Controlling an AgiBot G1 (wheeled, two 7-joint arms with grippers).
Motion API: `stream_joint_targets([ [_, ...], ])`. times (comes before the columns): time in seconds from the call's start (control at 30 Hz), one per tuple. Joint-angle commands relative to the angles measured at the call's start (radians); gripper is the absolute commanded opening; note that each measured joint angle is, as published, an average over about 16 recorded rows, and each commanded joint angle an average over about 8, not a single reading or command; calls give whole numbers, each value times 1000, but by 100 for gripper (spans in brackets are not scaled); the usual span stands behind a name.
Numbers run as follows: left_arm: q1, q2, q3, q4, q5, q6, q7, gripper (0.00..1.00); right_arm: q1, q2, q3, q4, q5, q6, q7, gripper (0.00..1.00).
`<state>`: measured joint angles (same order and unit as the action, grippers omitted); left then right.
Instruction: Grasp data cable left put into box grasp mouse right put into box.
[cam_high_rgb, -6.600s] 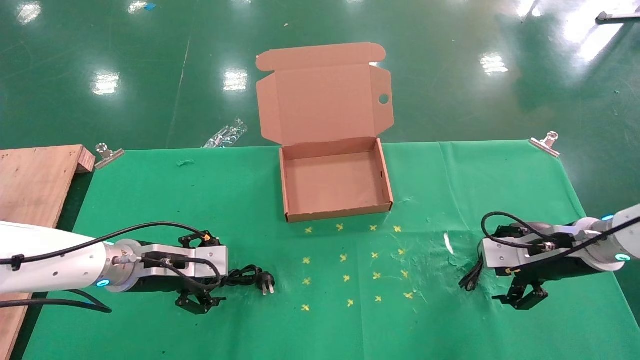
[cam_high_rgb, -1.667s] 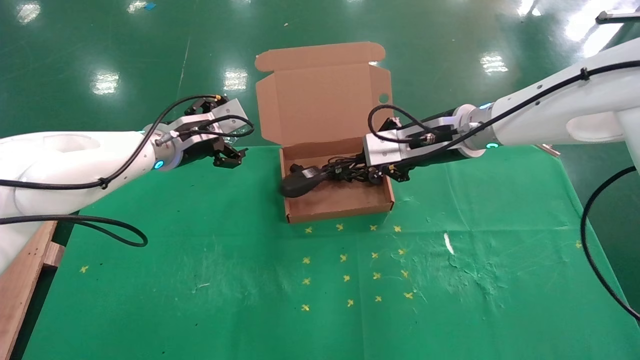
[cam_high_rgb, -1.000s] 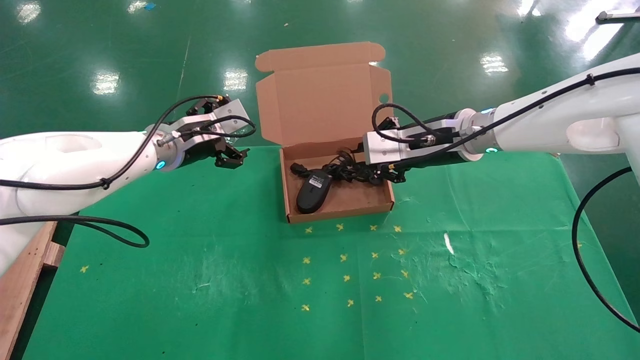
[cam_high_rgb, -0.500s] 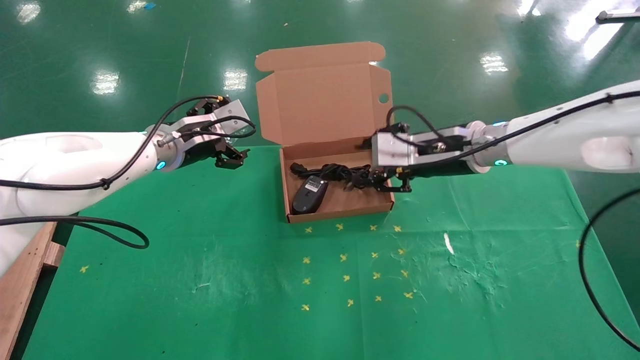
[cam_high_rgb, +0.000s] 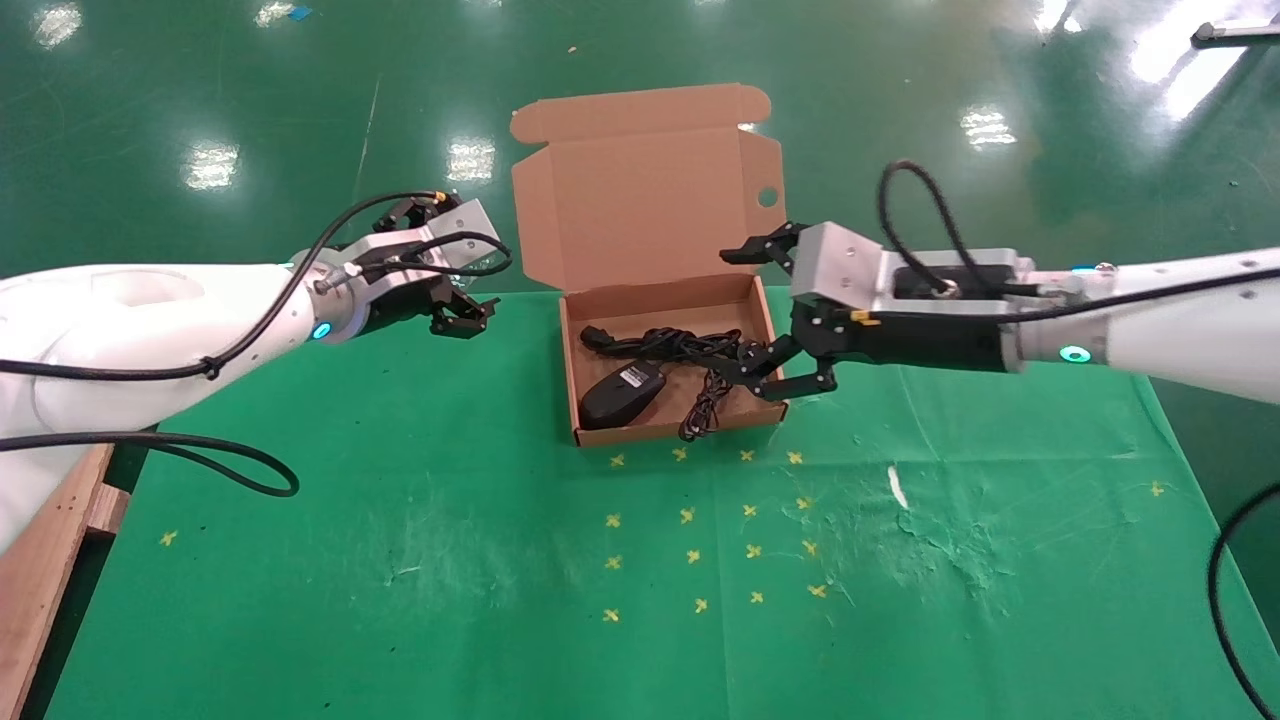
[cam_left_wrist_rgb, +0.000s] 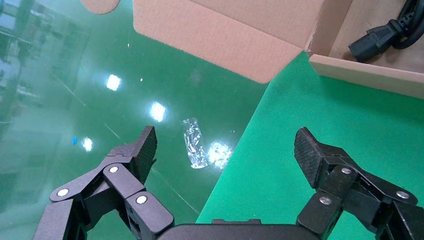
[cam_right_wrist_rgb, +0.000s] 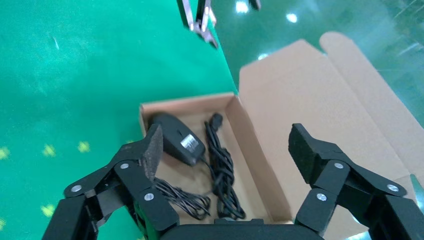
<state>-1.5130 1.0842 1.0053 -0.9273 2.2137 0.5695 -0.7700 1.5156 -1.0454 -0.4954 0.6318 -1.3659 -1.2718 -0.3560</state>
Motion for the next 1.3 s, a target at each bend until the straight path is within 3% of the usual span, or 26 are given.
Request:
stream_joint_targets([
  [0.03,0,0,0,0,0,0,0,100,-23,22,11,34,33,-12,28,100],
  [0.57,12,-13,-20,-10,-40,25,16,100,-204,201,100,301,293,-103,251,100],
  [1.3,169,-182,-280,-137,-572,357,224,100,-435,428,213,643,627,-221,536,100],
])
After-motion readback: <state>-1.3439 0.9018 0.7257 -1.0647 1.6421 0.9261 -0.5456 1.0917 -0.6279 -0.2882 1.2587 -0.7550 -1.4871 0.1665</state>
